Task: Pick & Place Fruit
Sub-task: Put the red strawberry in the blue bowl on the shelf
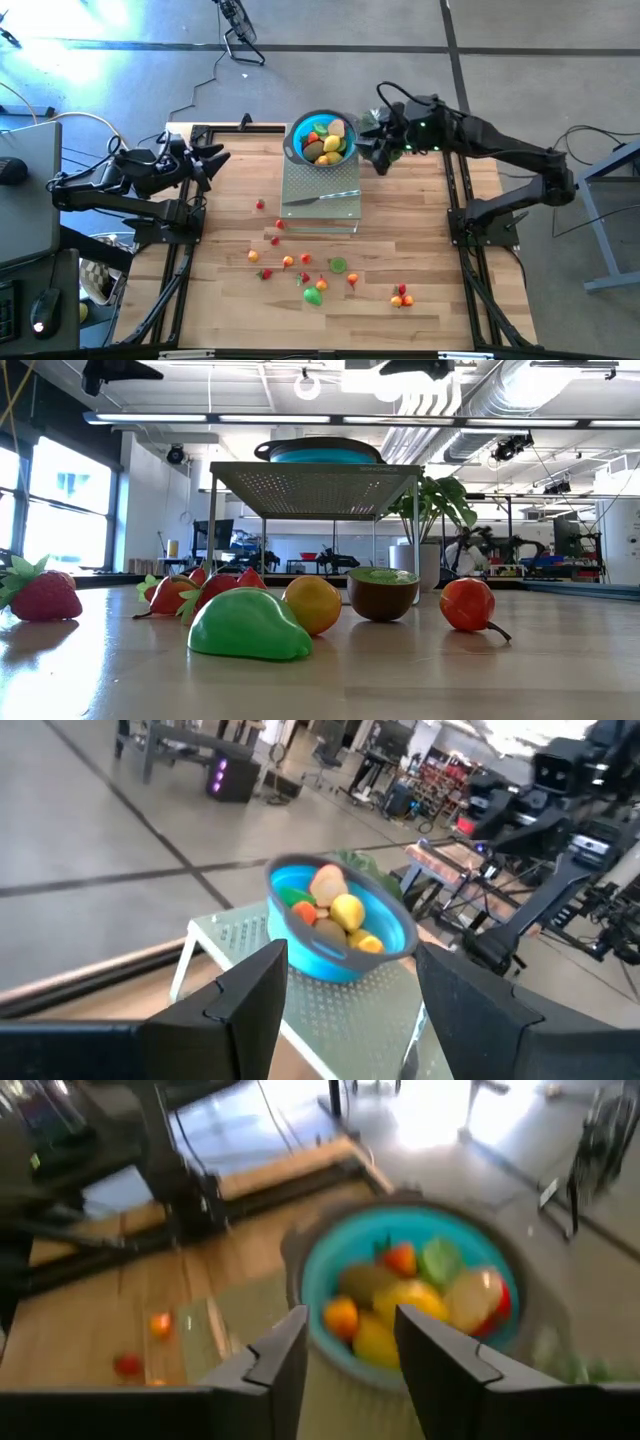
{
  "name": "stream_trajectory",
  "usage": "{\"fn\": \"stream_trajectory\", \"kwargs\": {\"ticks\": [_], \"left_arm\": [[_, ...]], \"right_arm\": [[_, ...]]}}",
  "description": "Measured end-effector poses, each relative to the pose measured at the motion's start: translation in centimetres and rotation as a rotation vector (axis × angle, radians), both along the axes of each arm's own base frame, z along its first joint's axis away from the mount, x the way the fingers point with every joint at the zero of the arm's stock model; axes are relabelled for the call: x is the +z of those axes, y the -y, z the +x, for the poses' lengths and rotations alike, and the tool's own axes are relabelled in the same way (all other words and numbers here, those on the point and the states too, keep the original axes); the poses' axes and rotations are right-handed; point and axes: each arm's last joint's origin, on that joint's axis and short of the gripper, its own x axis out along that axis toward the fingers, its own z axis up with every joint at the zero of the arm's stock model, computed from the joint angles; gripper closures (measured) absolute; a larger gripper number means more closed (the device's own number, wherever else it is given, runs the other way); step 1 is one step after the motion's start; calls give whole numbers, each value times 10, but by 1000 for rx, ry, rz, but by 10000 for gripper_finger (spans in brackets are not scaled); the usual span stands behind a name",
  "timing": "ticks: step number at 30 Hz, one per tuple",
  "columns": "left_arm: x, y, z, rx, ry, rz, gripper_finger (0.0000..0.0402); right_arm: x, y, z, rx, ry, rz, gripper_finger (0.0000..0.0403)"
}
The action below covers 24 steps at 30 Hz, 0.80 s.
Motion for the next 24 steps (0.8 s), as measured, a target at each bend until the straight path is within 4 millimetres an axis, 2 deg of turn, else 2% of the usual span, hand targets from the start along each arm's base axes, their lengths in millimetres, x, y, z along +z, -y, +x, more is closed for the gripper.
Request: {"fn": "stream_trajectory", "kwargs": {"ticks": [8,13,17,24], "left_arm": [[-17,0,12,38,-128,-108,186],[-30,1,31,64,-215,-169,186],[-44,3,48,72,-295,-205,186],[-72,4,53,120,-461,-332,186]], "right_arm": [[-10,-6,-20,-16,-170,78,303],[-15,-7,-24,-13,-140,66,330],[-29,-8,-31,-19,-119,66,344],[-53,-12,-52,-73,-90,124,351]]}}
